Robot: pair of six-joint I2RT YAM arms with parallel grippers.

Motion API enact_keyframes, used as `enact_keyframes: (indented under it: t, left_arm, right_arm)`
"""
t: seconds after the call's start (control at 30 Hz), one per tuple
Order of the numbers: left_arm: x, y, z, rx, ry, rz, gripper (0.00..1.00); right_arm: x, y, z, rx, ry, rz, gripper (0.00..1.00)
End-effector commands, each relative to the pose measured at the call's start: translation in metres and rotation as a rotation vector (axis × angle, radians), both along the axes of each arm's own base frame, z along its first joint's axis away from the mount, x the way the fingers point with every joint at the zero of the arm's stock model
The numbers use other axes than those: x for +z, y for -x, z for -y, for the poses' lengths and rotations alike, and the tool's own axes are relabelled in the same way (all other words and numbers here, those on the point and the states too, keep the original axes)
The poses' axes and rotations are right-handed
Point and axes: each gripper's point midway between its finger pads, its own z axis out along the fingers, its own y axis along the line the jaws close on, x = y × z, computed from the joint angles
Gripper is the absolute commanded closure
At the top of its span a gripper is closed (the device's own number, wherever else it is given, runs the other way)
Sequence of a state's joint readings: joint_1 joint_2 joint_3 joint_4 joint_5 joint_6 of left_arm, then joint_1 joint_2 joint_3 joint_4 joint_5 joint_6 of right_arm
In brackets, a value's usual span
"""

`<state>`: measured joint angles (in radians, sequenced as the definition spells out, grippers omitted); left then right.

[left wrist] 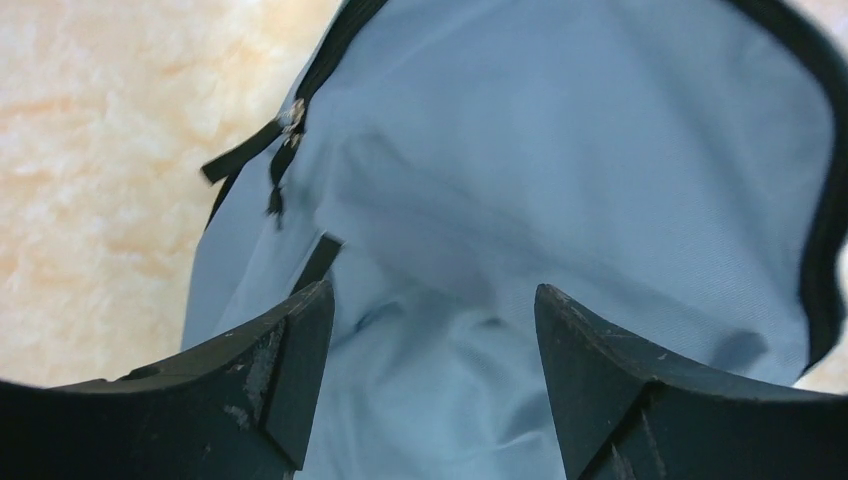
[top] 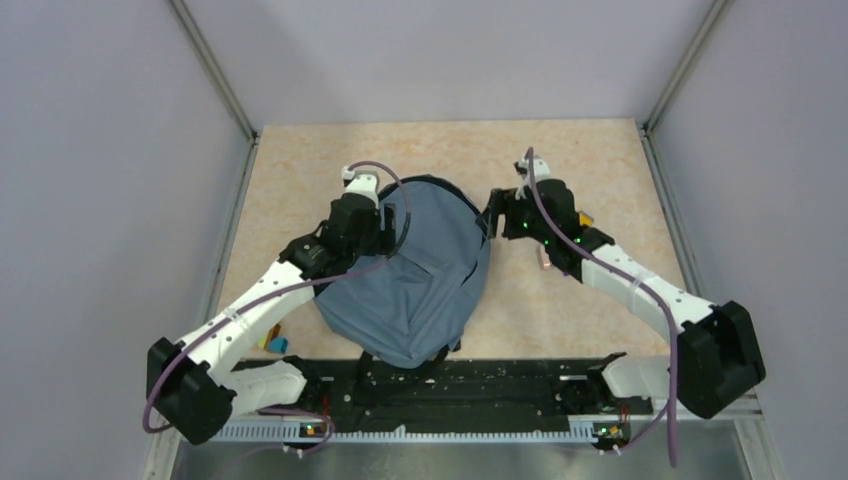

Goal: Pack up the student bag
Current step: Adjust the student bag at the center of the board.

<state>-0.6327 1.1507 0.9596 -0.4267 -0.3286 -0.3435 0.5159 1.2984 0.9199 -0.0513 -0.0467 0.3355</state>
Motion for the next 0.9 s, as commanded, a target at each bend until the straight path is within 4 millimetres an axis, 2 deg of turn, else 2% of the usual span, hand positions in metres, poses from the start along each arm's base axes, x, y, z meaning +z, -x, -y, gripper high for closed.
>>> enact_keyframes:
  t: [0.0, 0.13, 0.23, 0.4, 0.5, 0.63, 0.67, 0.77, 0.87]
  left_arm:
    - [0.000, 0.019, -0.018, 0.003, 0.018, -0.082, 0.22]
    - [-0.003, 0.026, -0.027, -0.011, 0.001, -0.130, 0.21]
    - [-0.002, 0.026, -0.036, -0.004, -0.030, -0.136, 0.21]
    - [-0.002, 0.017, -0.050, 0.022, -0.045, -0.135, 0.21]
    - [-0.005, 0.015, -0.051, 0.011, -0.042, -0.146, 0.21]
    - [-0.014, 0.014, -0.060, 0.016, -0.088, -0.190, 0.22]
    - [-0.015, 0.014, -0.061, 0.014, -0.093, -0.195, 0.22]
    - [-0.016, 0.014, -0.060, -0.007, -0.087, -0.191, 0.22]
    - [-0.014, 0.013, -0.054, -0.053, -0.066, -0.183, 0.22]
  right_arm:
    - [-0.045, 0.033, 0.011, -0.049, -0.005, -0.131, 0.24]
    - [-0.065, 0.054, 0.014, -0.023, -0.012, -0.187, 0.24]
    - [-0.062, 0.067, 0.002, 0.033, -0.097, -0.192, 0.25]
    - [-0.049, 0.070, -0.013, 0.067, -0.201, -0.160, 0.25]
    - [-0.041, 0.069, -0.020, 0.085, -0.229, -0.139, 0.24]
    - [-0.048, 0.065, -0.027, 0.090, -0.225, -0.153, 0.25]
    - [-0.051, 0.063, -0.028, 0.089, -0.223, -0.160, 0.27]
    - [-0.061, 0.056, -0.031, 0.081, -0.199, -0.180, 0.47]
    - [-0.072, 0.044, -0.030, 0.050, -0.149, -0.191, 0.61]
